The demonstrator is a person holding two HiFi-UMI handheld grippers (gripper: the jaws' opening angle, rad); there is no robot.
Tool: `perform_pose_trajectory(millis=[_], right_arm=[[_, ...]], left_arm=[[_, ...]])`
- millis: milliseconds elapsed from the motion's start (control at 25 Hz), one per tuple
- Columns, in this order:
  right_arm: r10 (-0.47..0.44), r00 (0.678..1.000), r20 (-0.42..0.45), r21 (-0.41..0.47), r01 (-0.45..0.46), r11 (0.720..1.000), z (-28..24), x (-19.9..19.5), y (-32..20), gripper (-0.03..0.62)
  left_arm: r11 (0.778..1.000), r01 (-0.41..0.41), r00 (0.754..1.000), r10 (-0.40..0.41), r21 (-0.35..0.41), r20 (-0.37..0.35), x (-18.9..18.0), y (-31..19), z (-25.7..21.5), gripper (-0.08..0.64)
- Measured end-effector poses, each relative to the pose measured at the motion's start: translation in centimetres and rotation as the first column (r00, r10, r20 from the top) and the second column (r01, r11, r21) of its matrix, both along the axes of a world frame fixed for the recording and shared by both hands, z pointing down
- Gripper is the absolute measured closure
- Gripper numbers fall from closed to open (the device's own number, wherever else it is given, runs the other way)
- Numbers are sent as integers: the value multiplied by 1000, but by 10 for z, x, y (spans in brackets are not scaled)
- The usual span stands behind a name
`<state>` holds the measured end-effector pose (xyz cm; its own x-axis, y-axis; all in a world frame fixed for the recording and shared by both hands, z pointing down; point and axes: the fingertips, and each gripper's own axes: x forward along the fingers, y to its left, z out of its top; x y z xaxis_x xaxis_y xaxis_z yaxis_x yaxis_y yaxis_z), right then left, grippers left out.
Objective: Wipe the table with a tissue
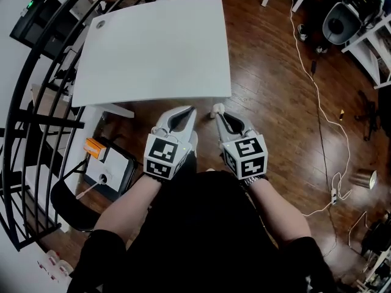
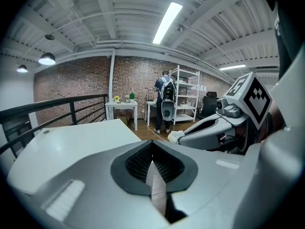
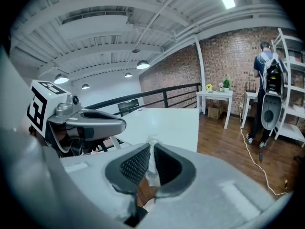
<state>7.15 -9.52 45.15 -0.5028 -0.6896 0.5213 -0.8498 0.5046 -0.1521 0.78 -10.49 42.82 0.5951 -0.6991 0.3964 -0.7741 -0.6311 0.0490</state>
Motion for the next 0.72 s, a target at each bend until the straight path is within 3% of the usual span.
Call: perform_pose_trajectory(millis=[720], right_arm=[[-12, 998, 68, 86, 7, 996, -44, 15, 82, 577]], left_arm=[[997, 6, 1000, -7, 72, 9, 19, 85, -36, 548]])
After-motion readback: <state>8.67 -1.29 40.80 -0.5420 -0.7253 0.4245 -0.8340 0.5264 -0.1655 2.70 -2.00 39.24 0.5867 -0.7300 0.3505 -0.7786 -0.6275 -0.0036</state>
